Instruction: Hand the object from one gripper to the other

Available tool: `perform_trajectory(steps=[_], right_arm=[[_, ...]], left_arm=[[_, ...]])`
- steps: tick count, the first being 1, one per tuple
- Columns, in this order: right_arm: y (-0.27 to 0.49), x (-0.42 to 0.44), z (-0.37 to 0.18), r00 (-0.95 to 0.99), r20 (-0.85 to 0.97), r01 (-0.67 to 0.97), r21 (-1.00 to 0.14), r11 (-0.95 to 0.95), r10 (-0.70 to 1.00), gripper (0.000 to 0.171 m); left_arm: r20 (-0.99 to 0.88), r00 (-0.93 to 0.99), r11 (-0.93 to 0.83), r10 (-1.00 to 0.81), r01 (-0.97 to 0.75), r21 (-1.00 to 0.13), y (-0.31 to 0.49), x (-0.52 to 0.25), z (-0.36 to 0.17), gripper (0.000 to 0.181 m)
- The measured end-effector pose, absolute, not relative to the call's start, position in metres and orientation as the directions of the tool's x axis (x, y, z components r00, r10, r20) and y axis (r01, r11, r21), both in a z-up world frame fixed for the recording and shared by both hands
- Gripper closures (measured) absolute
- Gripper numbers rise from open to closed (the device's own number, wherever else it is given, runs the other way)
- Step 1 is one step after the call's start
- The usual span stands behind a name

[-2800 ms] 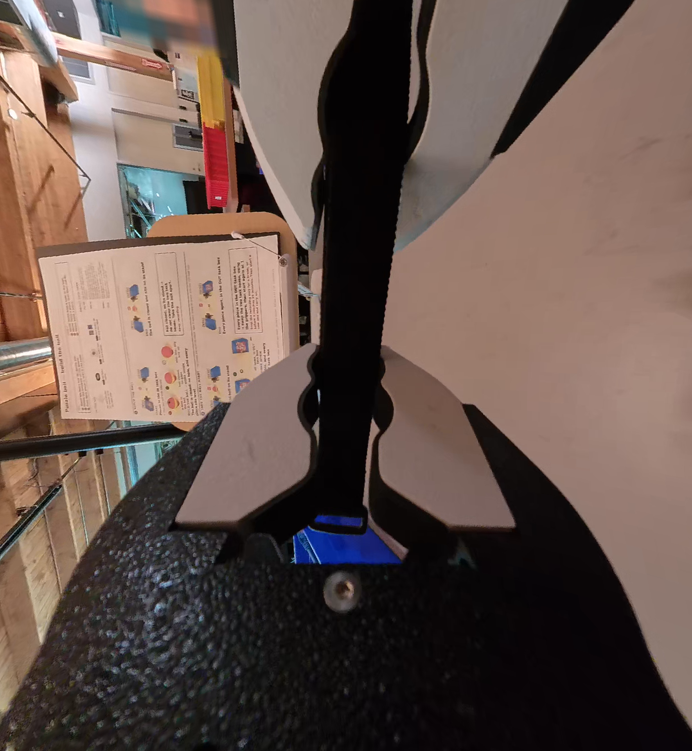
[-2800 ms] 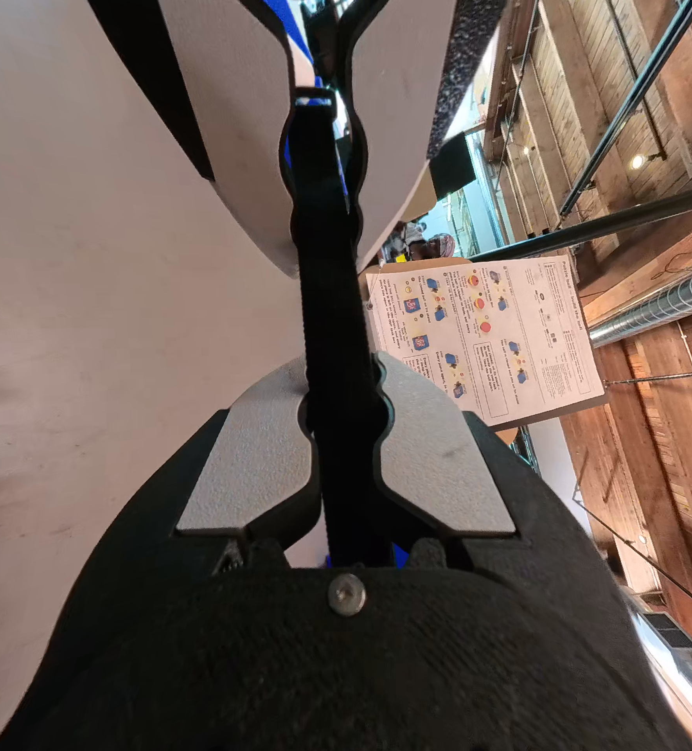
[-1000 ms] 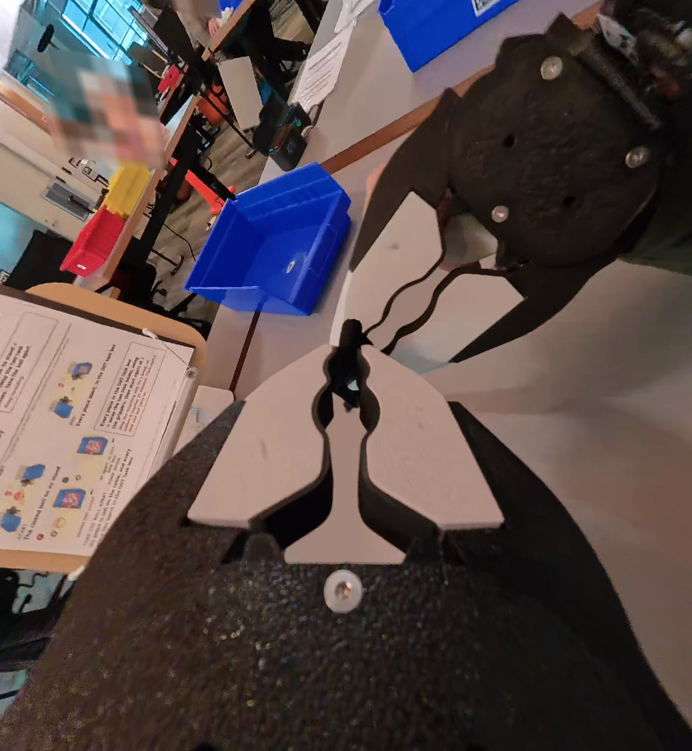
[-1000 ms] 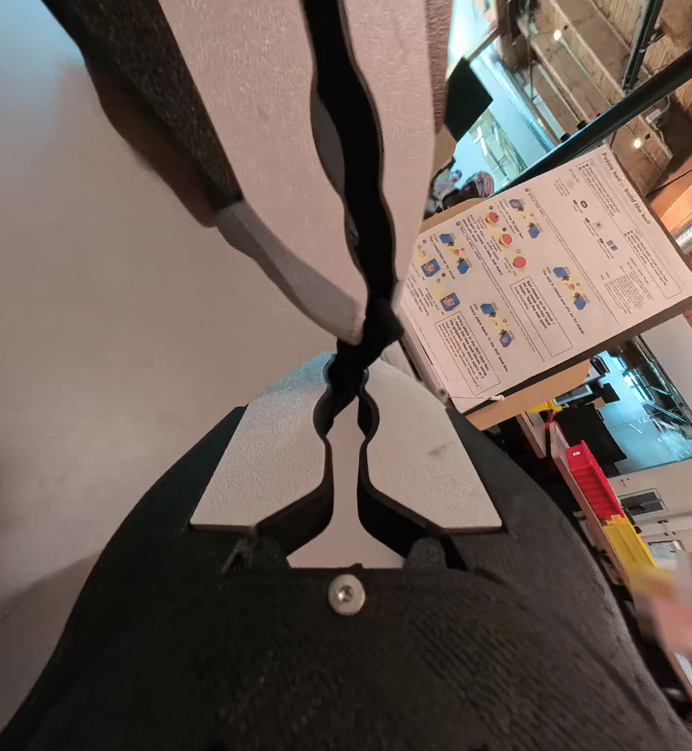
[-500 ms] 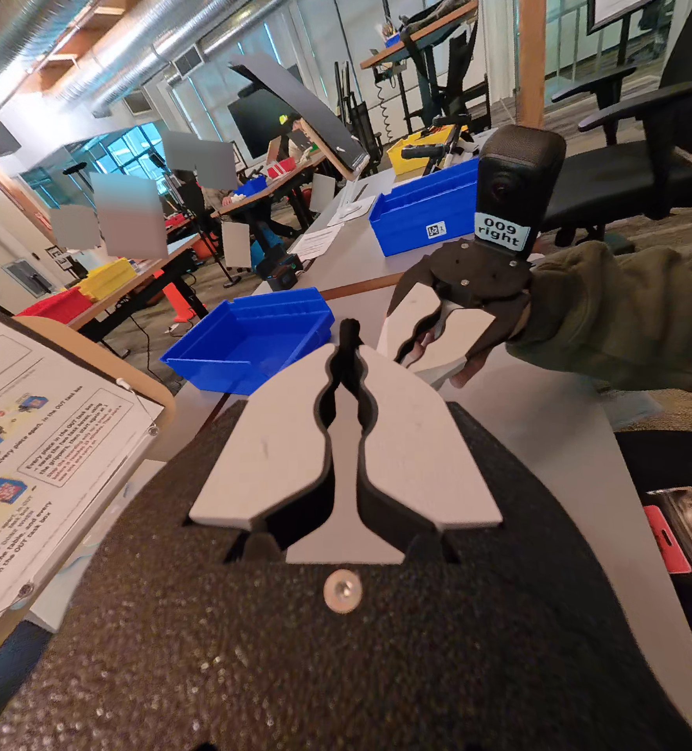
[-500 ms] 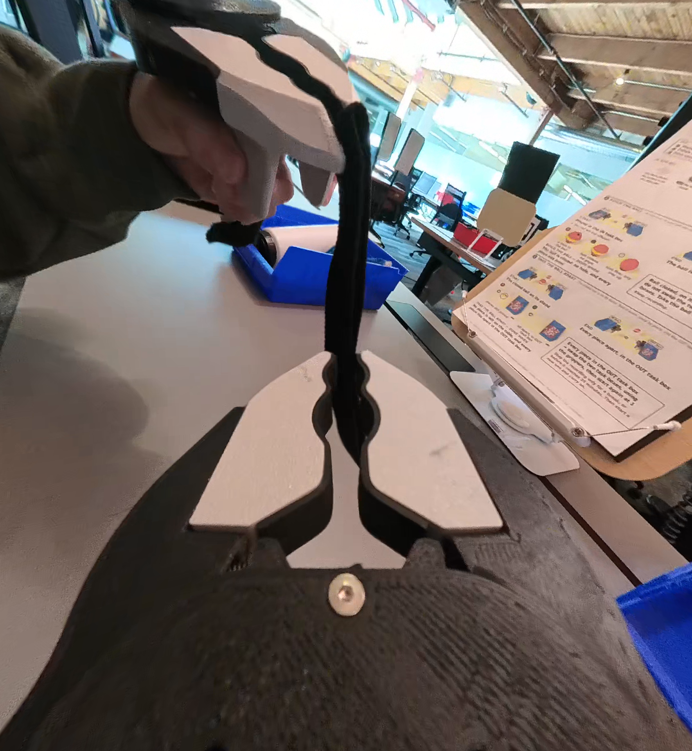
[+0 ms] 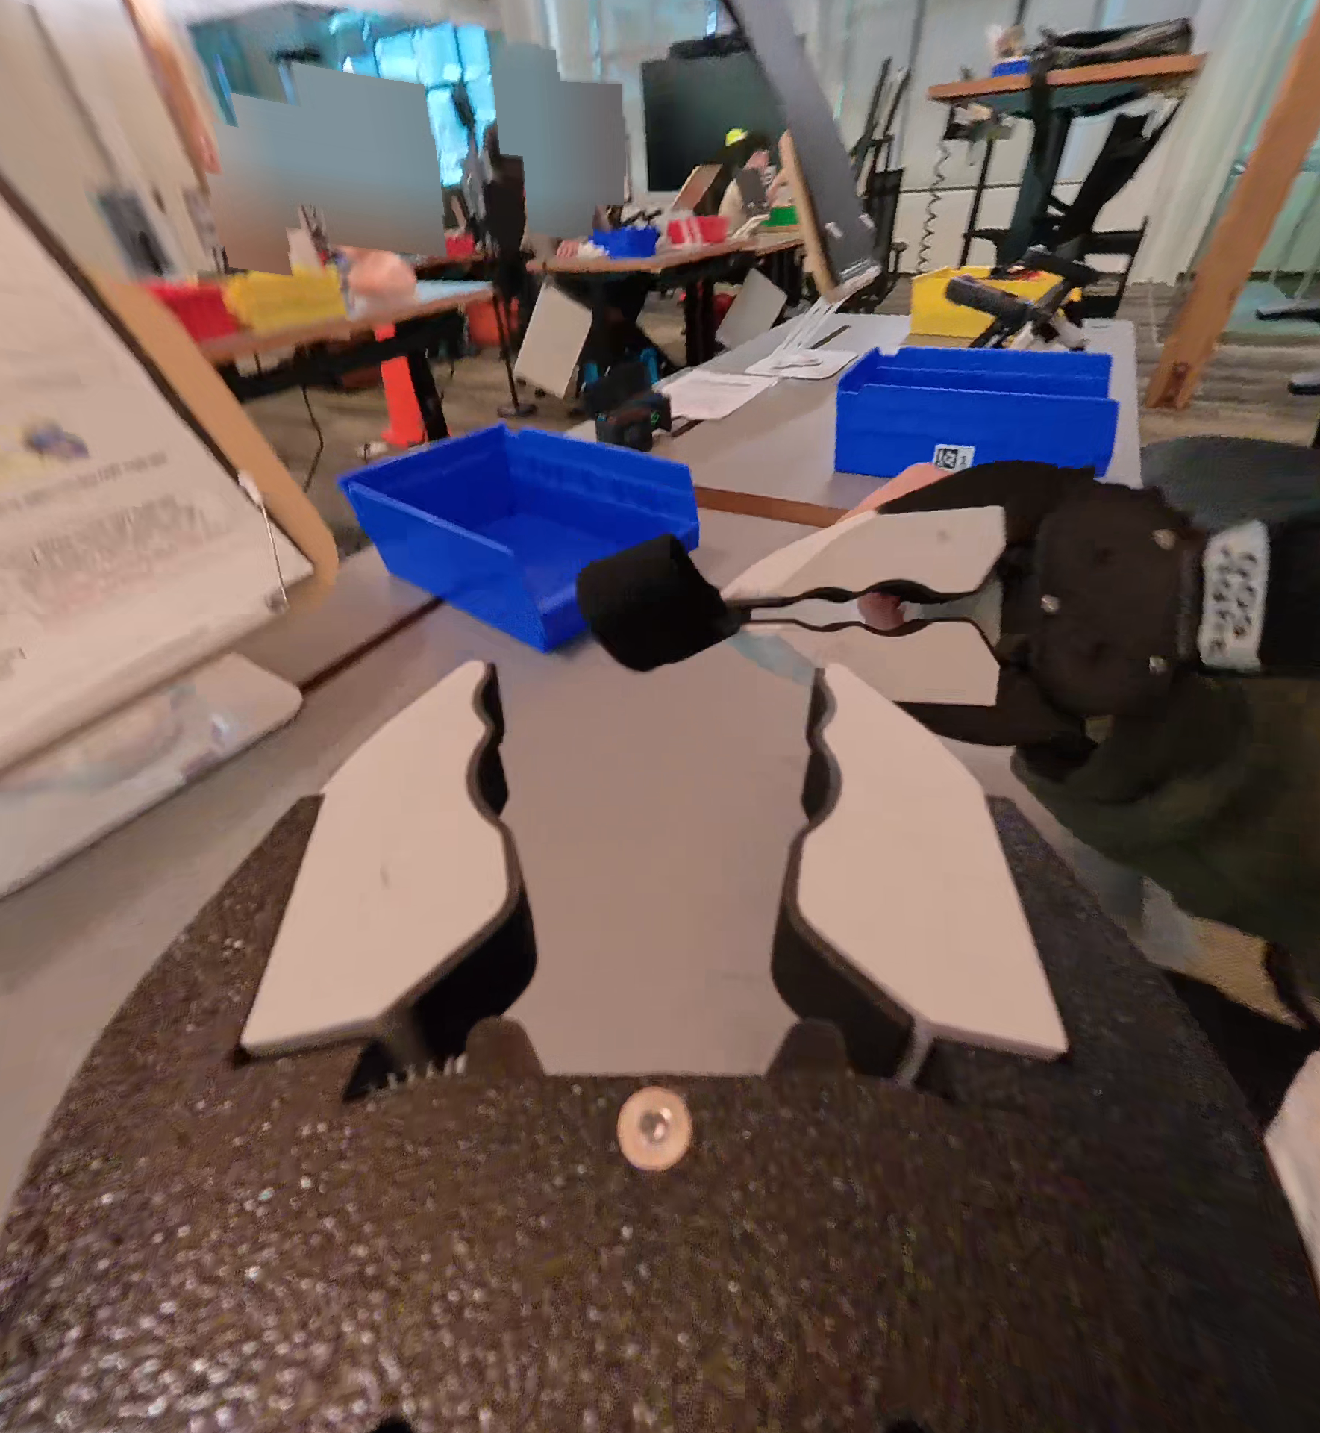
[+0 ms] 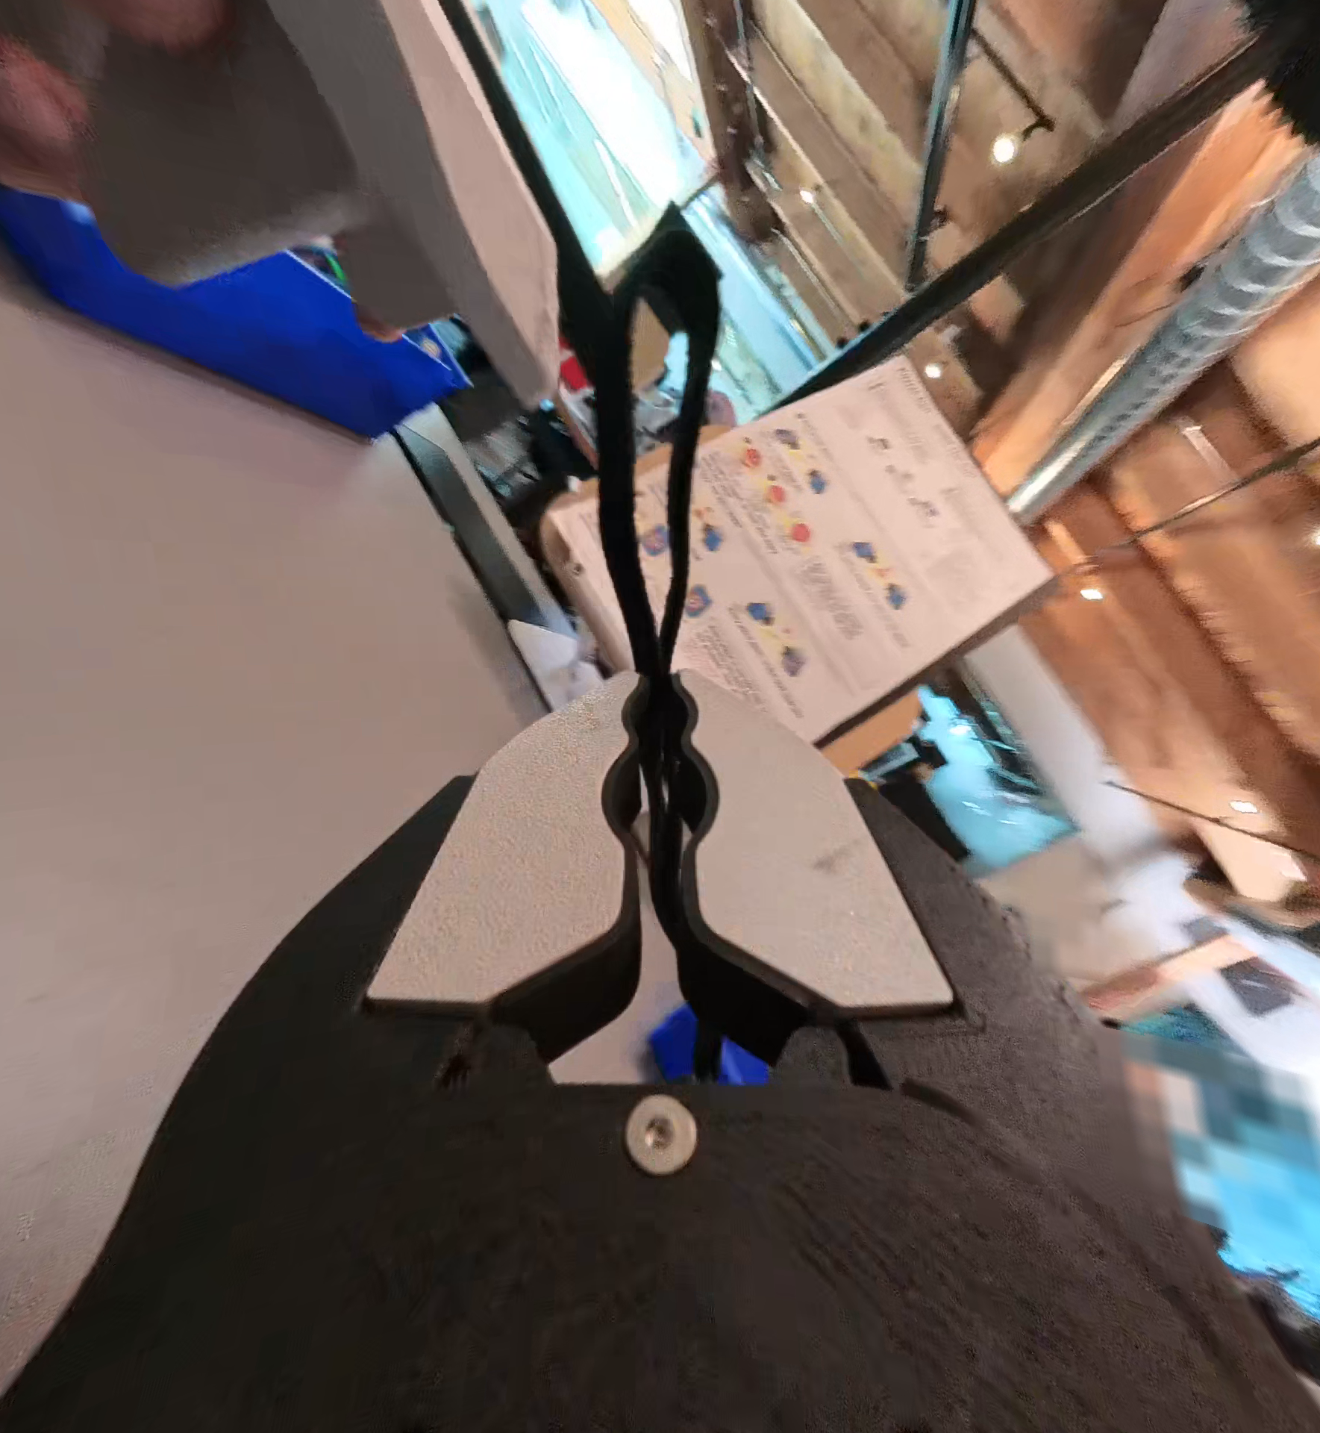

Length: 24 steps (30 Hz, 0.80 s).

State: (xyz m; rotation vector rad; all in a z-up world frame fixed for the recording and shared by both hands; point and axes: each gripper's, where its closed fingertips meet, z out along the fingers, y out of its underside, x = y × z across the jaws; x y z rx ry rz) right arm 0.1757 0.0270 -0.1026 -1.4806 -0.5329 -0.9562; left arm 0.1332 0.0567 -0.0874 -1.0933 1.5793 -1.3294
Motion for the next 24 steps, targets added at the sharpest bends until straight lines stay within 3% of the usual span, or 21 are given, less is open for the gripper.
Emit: perform_trajectory(steps=[1,3,8,11,14,18,22,24], right_arm=[[0.028,0.176,-0.101,0.514,0.825,0.812,-0.556,-0.178,-0.234,0.168],[0.031,0.174,-0.100,0.460,0.849,0.831,-0.515,-0.210,-0.261,0.168],[0.036,0.162,-0.102,0.430,0.859,0.848,-0.490,-0.204,-0.277,0.168],[0.038,0.157,-0.104,0.464,0.846,0.836,-0.516,-0.185,-0.264,0.168],[0.040,0.154,-0.106,0.518,0.819,0.815,-0.560,-0.151,-0.245,0.167],[0.039,0.144,-0.105,0.666,0.729,0.736,-0.677,-0.022,-0.156,0.137],[0.032,0.152,-0.110,0.857,0.515,0.515,-0.857,-0.004,0.014,0.106],[0.025,0.152,-0.111,0.905,0.414,0.414,-0.910,0.022,0.100,0.110]], left_arm=[[0.017,-0.312,0.030,-0.950,-0.144,-0.989,0.055,0.136,-0.093,0.105],[0.145,-0.315,-0.101,-0.938,-0.151,-0.983,0.049,0.142,-0.098,0.104],[0.340,-0.372,-0.347,-0.864,-0.049,-0.937,0.045,0.151,-0.092,0.125],[0.337,-0.421,-0.368,-0.842,-0.009,-0.930,0.042,0.153,-0.090,0.153],[0.299,-0.435,-0.345,-0.849,0.029,-0.938,0.044,0.152,-0.088,0.160],[0.264,-0.473,-0.318,-0.841,0.036,-0.947,0.048,0.148,-0.083,0.162],[0.190,-0.534,-0.257,-0.824,0.054,-0.965,0.051,0.138,-0.072,0.162],[0.156,-0.583,-0.232,-0.798,0.058,-0.971,0.049,0.131,-0.068,0.162]])
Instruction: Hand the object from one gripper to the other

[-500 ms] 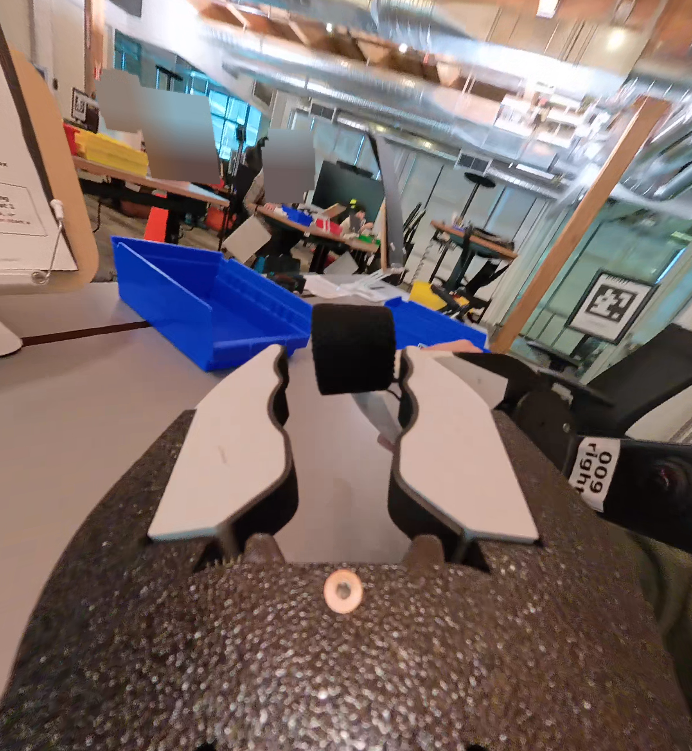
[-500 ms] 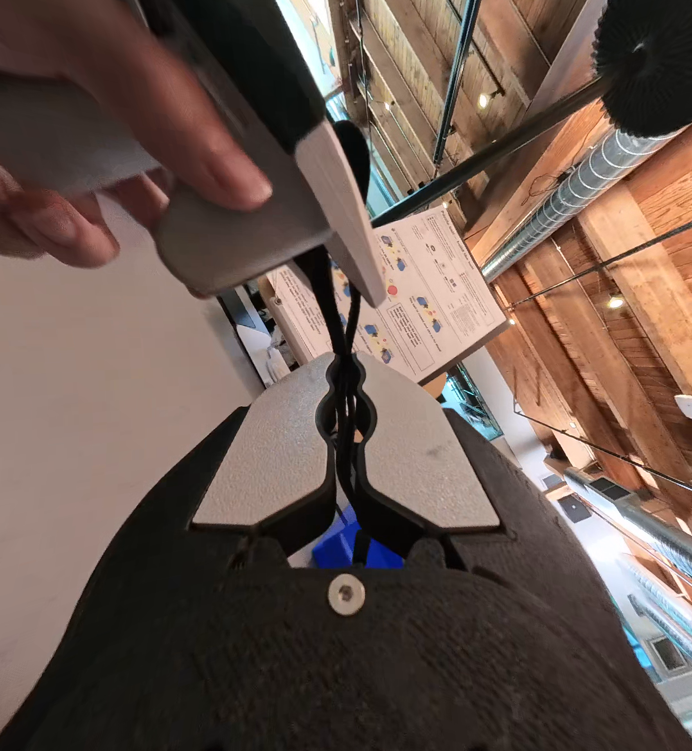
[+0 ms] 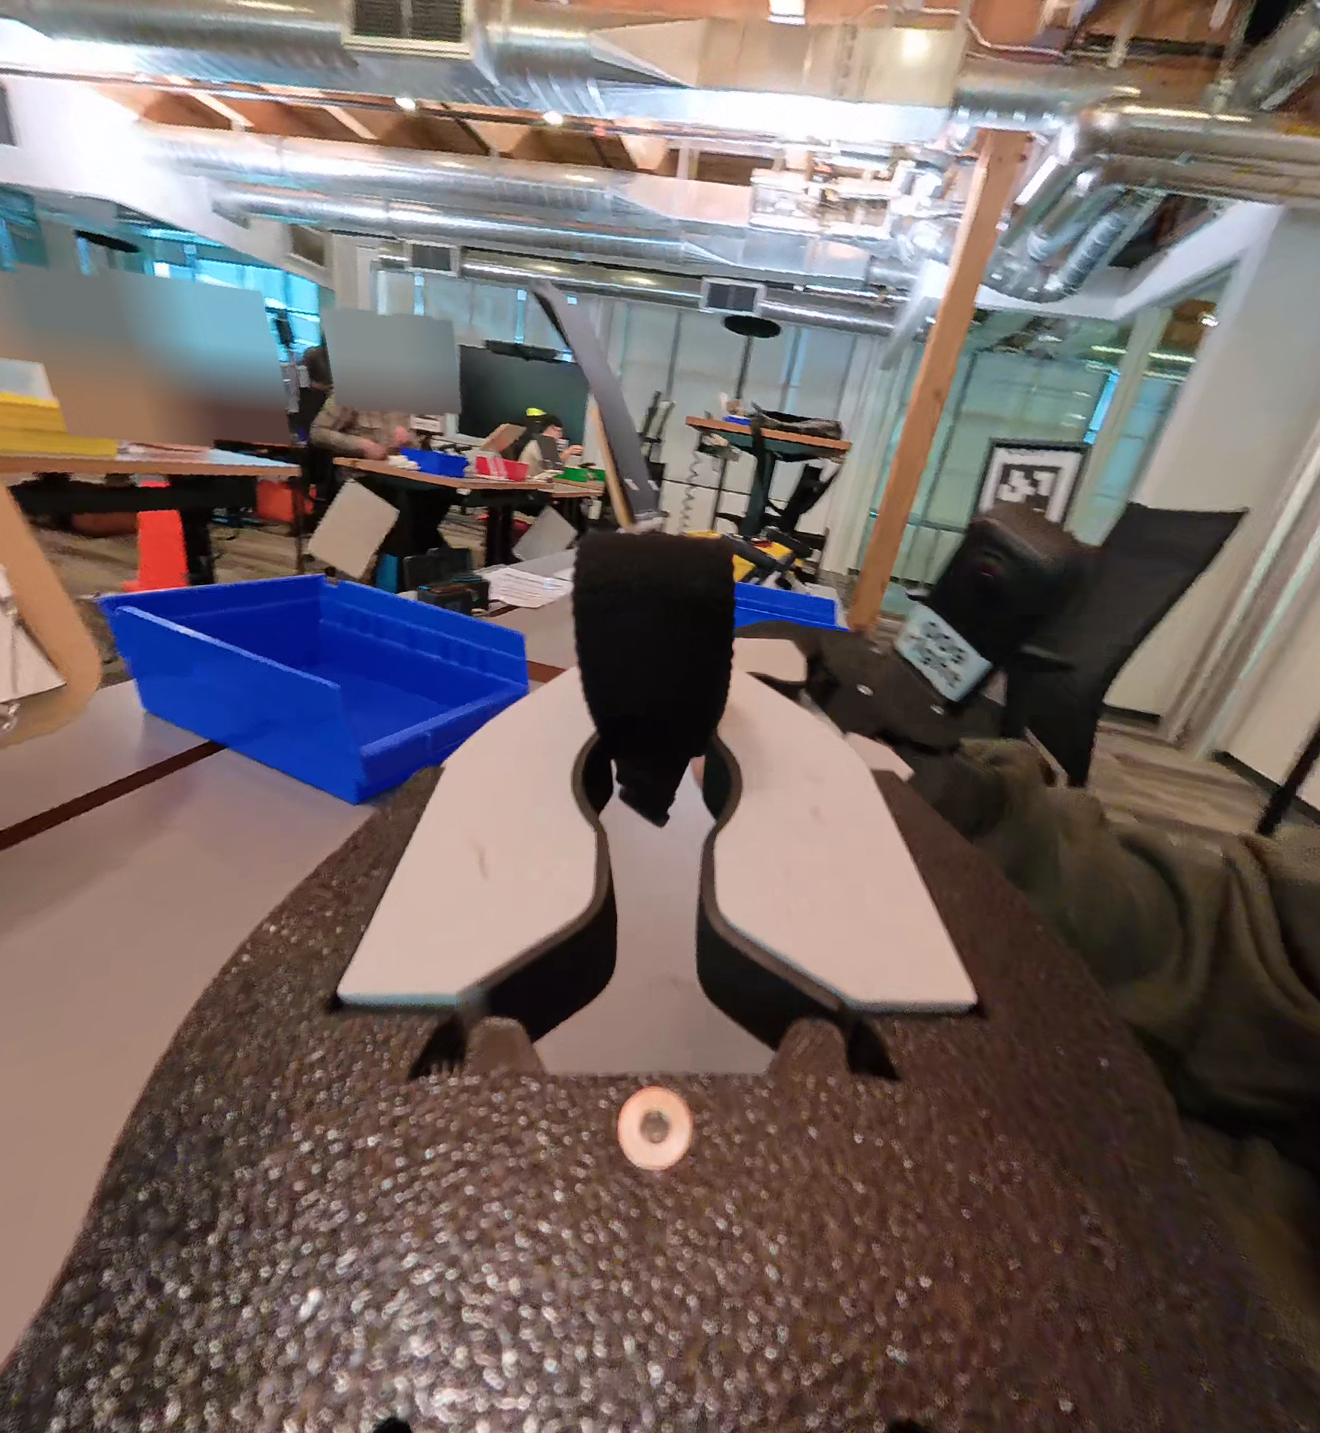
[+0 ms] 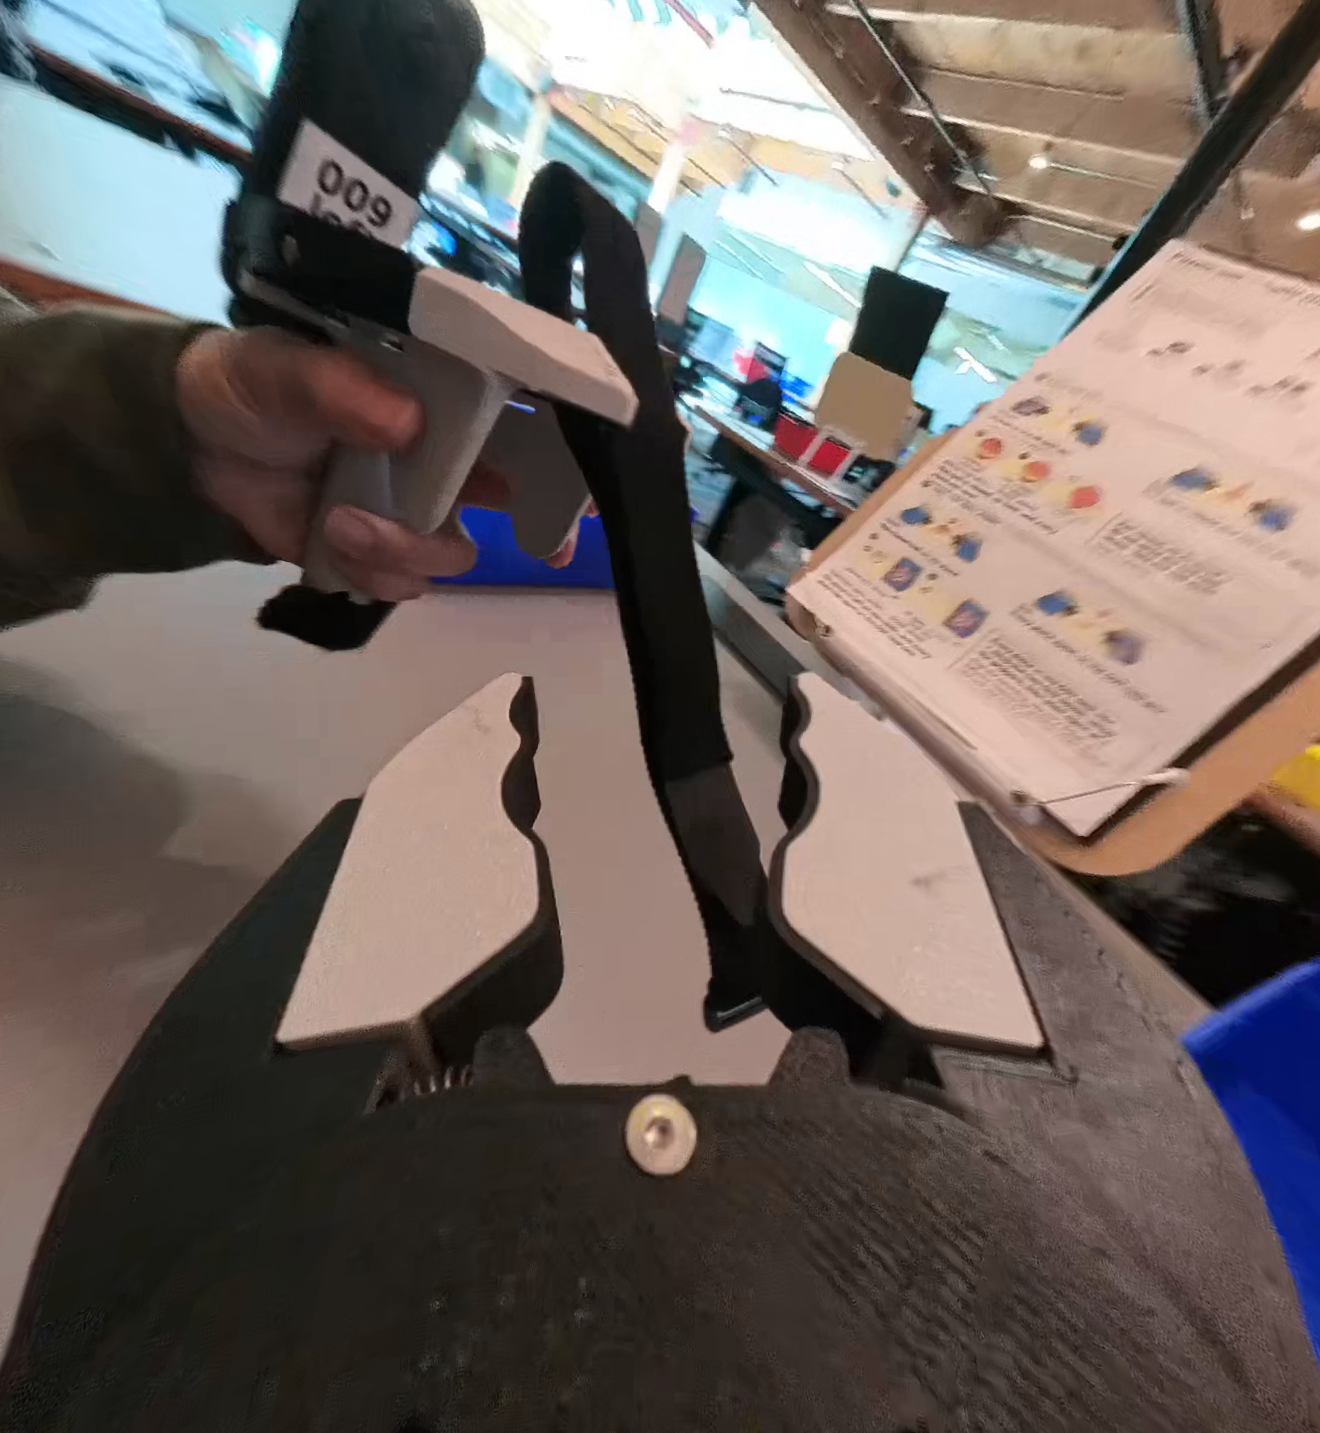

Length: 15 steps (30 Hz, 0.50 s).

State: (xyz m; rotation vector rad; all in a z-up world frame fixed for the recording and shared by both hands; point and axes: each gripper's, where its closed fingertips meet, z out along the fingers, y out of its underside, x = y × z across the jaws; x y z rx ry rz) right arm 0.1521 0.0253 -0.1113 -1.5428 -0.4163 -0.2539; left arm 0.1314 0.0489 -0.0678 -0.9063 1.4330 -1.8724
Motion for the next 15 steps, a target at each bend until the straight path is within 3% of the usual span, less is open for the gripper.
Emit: perform_trajectory(steps=[4,11,15], right_arm=[[0.017,0.154,-0.107,0.918,0.372,0.365,-0.928,0.078,0.136,0.137],[0.022,0.149,-0.125,0.891,0.414,0.420,-0.908,0.010,0.185,0.139],[0.023,0.148,-0.126,0.877,0.446,0.452,-0.892,0.006,0.179,0.150]], left_arm=[[0.120,-0.623,-0.189,-0.773,0.047,-0.981,0.047,0.126,-0.069,0.162],[0.125,-0.661,-0.210,-0.740,0.051,-0.976,0.042,0.118,-0.065,0.163],[0.124,-0.654,-0.205,-0.746,0.048,-0.978,0.043,0.119,-0.065,0.163]])
